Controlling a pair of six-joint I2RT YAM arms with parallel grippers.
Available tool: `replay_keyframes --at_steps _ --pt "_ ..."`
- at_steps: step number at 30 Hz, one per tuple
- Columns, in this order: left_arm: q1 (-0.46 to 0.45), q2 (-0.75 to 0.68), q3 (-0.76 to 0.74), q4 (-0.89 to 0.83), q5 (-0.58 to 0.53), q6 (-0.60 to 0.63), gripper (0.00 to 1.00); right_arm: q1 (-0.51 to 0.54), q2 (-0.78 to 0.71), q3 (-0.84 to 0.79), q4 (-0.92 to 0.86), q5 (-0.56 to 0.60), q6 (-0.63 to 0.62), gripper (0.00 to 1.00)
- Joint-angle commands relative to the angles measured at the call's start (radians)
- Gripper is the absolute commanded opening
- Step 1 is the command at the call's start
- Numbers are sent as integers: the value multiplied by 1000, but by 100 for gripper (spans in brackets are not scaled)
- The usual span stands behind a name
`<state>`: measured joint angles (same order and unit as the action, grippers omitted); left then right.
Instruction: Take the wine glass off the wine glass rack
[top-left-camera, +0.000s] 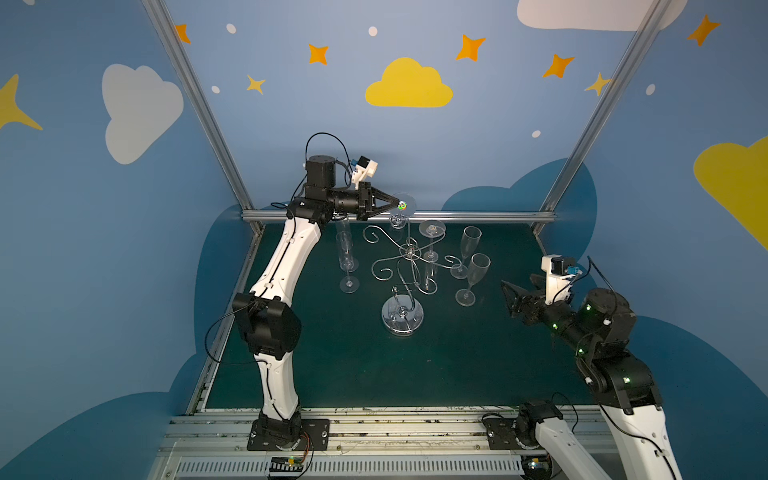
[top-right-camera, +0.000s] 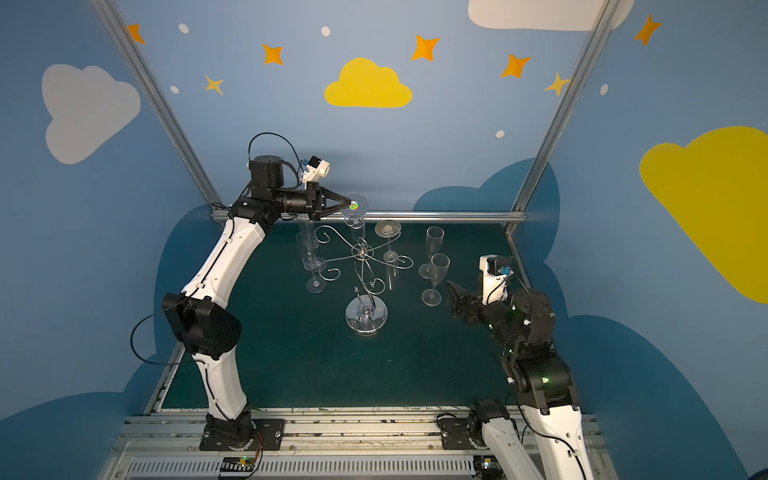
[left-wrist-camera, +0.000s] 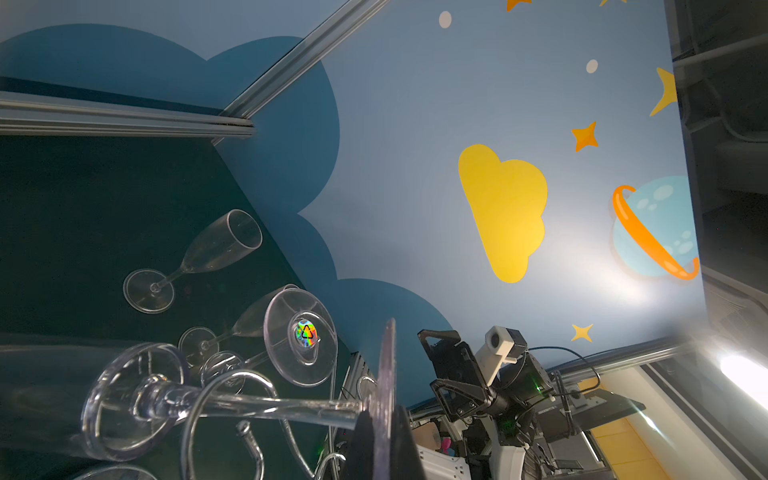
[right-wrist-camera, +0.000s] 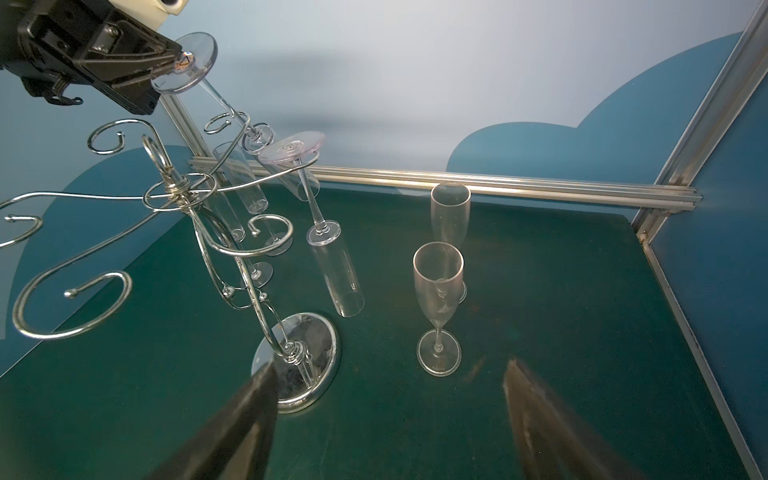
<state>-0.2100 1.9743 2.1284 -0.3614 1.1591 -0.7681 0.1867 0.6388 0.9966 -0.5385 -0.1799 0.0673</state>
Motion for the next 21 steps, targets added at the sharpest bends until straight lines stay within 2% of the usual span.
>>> replay_keyframes --at_steps 1,7,21 --pt "0 18 22 38 48 -6 3 -4 -4 23 -6 9 -9 84" --pt "-12 15 7 95 119 -37 3 -3 0 22 -5 9 -6 84" --pt "-3 -29 -51 74 158 -7 3 -3 -14 22 -17 17 -10 84"
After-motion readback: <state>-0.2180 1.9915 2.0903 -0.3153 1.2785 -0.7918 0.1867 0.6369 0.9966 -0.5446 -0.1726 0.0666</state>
